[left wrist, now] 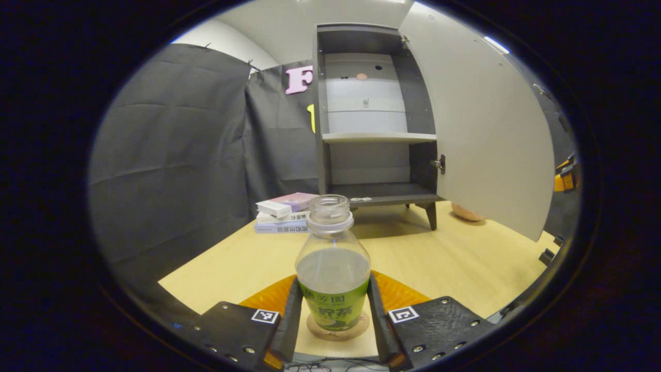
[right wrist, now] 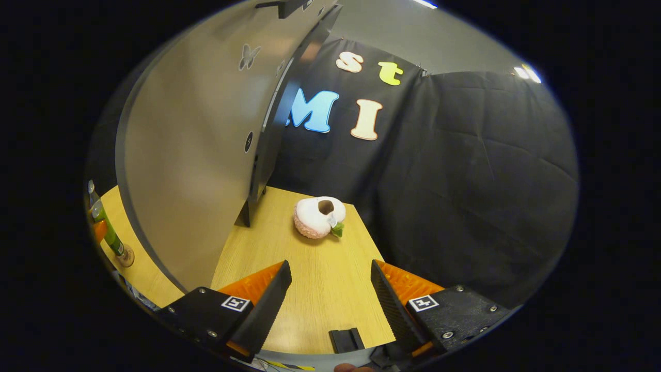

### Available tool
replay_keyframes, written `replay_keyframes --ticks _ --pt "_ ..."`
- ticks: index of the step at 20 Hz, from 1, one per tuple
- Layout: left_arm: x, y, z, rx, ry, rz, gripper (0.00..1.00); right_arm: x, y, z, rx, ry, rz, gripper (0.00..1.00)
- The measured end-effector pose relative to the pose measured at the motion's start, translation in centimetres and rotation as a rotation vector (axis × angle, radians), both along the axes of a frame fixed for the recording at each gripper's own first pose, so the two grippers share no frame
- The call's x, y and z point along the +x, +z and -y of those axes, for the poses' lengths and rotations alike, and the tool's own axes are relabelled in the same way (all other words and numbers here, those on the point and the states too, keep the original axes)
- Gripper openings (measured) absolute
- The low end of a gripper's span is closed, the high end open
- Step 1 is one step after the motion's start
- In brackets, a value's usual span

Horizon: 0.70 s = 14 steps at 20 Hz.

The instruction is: Open the cabinet door with the right hand, grasp the bottle in the cabinet with the left hand and place it on the coaster, then close the cabinet door with the right hand.

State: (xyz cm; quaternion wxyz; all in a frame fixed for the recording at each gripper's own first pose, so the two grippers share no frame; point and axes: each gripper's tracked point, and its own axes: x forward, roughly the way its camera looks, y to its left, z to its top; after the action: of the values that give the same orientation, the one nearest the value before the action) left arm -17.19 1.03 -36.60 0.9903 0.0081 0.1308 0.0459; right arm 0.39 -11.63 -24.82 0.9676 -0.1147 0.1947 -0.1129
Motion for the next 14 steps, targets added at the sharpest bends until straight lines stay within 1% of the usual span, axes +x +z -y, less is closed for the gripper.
replay_keyframes --ticks 3,4,5,8,10,11,12,14 --pt "0.7 -0.7 -0.3 -0.011 0.002 -0.015 0.61 0.3 0.0 -0.2 -0.010 0.013 -0.001 0.96" --pt "1.1 -0.6 -0.4 -0.011 0.000 -0.004 0.66 0.4 -0.1 -0.2 -0.012 0.016 -0.008 0.96" --pt "1.3 -0.7 -0.4 -0.009 -0.002 -0.008 0.61 0.4 -0.3 -0.2 -0.013 0.017 -0.017 0.96" --pt "1.5 -0.8 -0.2 0.009 -0.010 -0.009 0.61 0.4 -0.1 -0.4 -0.010 0.025 -0.015 0.96" --pt "1.7 -0.8 -0.3 0.015 -0.007 -0.007 0.69 0.5 -0.2 -0.6 -0.010 0.034 -0.014 0.96" --pt "1.7 -0.8 -0.5 0.016 0.004 -0.003 0.70 0.7 -0.4 -0.8 -0.011 0.043 -0.021 0.95" --pt "1.7 -0.9 -0.7 0.012 0.013 0.007 0.68 0.6 -0.7 -0.9 -0.017 0.046 -0.032 0.96" --pt "1.8 -1.2 -1.0 0.001 0.021 0.013 0.73 0.4 -0.9 -1.2 -0.009 0.055 -0.039 0.96"
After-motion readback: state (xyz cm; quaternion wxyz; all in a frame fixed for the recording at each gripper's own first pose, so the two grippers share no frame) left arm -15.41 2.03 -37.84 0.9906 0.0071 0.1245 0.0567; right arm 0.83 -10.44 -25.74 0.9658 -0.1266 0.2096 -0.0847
